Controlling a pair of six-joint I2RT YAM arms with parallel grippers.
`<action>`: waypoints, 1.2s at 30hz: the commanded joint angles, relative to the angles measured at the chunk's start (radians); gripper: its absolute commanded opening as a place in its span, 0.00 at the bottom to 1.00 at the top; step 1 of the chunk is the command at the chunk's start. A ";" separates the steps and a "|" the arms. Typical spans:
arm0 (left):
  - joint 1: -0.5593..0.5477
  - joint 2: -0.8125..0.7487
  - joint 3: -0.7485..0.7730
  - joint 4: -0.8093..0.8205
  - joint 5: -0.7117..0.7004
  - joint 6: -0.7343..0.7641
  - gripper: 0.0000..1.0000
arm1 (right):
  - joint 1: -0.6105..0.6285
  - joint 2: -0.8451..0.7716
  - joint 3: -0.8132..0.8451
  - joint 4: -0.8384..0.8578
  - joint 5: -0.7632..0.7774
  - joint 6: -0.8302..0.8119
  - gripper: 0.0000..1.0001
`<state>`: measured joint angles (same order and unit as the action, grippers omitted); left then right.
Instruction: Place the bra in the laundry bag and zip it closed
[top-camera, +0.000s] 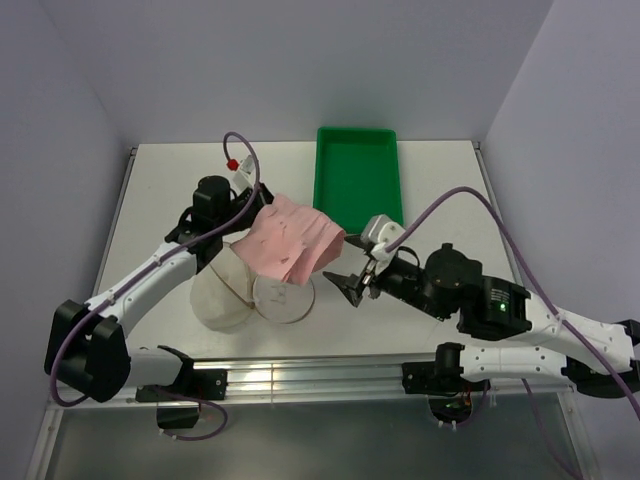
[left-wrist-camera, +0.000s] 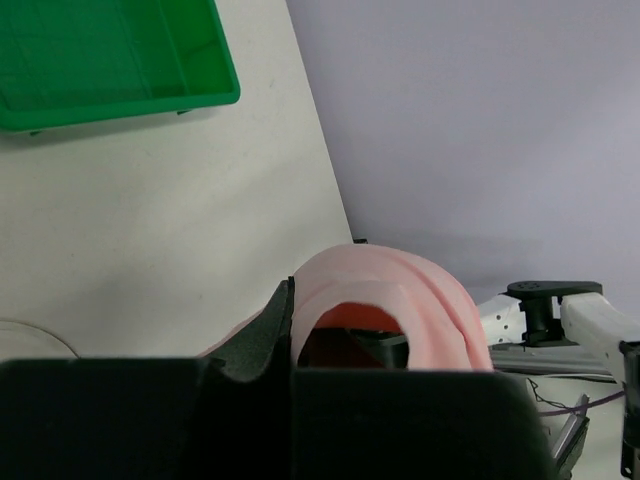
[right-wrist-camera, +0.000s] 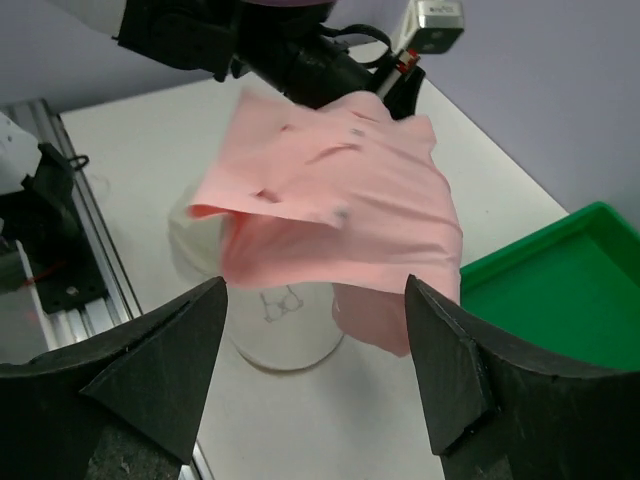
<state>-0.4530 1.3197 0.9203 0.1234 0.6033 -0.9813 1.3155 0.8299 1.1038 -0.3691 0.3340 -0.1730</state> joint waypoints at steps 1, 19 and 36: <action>0.004 -0.085 0.002 0.050 -0.042 0.022 0.00 | -0.082 -0.054 -0.044 0.071 -0.137 0.076 0.78; -0.085 -0.346 -0.075 -0.001 -0.221 0.148 0.00 | -0.507 0.118 -0.127 0.364 -0.608 0.323 0.85; -0.101 -0.433 -0.097 0.001 -0.209 0.179 0.00 | -0.599 0.045 -0.317 0.665 -0.851 0.507 0.03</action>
<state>-0.5476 0.9173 0.8326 0.0917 0.3702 -0.8268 0.7349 0.9077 0.7948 0.1883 -0.4847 0.2974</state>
